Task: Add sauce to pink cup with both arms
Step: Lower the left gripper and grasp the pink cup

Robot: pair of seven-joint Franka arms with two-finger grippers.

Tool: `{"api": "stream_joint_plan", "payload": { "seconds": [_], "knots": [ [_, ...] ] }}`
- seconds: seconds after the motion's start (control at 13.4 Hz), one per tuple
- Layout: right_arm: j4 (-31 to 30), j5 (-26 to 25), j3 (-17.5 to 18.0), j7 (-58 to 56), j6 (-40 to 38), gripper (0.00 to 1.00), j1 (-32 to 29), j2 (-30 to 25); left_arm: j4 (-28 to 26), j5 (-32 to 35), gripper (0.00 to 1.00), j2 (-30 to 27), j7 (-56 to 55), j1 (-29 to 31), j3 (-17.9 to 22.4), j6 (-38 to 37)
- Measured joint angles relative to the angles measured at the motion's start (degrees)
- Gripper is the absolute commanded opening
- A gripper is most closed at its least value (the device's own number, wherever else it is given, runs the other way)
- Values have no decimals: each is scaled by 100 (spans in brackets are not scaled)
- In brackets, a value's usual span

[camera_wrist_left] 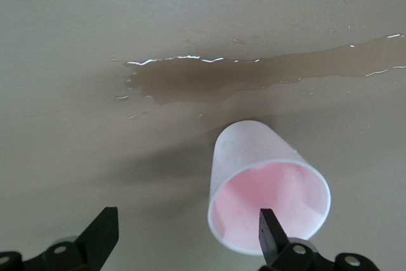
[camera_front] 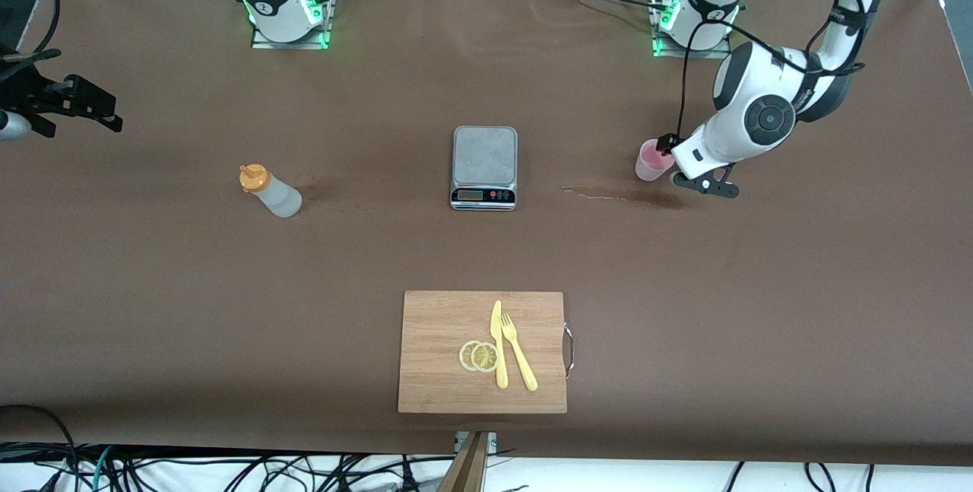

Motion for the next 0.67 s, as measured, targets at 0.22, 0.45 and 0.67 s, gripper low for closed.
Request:
{"api": "stream_joint_plan", "payload": {
  "seconds": [0.22, 0.45, 0.67],
  "knots": [
    [0, 0, 0, 0, 0, 100, 0, 0, -2, 0, 0, 252, 0, -1, -122, 207],
    [0, 0, 0, 0, 0, 100, 0, 0, 28, 0, 0, 276, 8, 0, -130, 243],
    [0, 0, 0, 0, 0, 100, 0, 0, 142, 0, 0, 187, 13, 0, -133, 233]
  ]
}}
